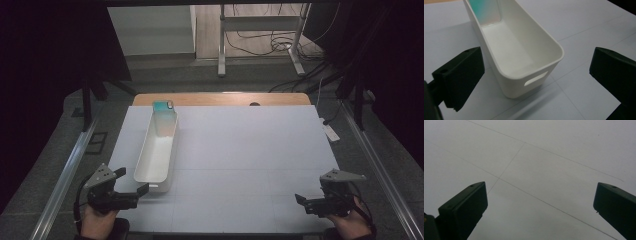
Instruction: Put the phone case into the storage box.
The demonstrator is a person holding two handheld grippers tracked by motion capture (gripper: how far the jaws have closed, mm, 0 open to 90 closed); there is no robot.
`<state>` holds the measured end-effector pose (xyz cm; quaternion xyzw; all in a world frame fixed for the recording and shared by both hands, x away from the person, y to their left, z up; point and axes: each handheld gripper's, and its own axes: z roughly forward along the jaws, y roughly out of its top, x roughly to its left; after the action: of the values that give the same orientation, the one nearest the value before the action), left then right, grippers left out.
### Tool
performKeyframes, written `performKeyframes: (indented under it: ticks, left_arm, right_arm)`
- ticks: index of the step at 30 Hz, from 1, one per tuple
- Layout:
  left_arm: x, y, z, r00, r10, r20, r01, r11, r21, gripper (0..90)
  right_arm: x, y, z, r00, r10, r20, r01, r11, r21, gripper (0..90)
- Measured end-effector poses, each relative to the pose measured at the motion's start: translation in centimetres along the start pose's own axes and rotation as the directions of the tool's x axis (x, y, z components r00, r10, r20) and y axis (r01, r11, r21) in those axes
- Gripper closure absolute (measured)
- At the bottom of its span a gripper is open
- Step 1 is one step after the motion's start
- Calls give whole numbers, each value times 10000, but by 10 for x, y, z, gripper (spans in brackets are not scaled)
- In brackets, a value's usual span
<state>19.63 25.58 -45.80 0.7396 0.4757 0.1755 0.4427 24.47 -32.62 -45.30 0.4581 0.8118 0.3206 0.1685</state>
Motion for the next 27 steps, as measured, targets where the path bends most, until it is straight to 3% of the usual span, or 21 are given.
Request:
performKeyframes:
  ticks: [27]
  left_arm:
    - [-4,-15,-11,9948,267,-984,-159,9939,1092,9]
  right_arm:
    - [0,0,1,10000,-21,40,21,10000,77,0]
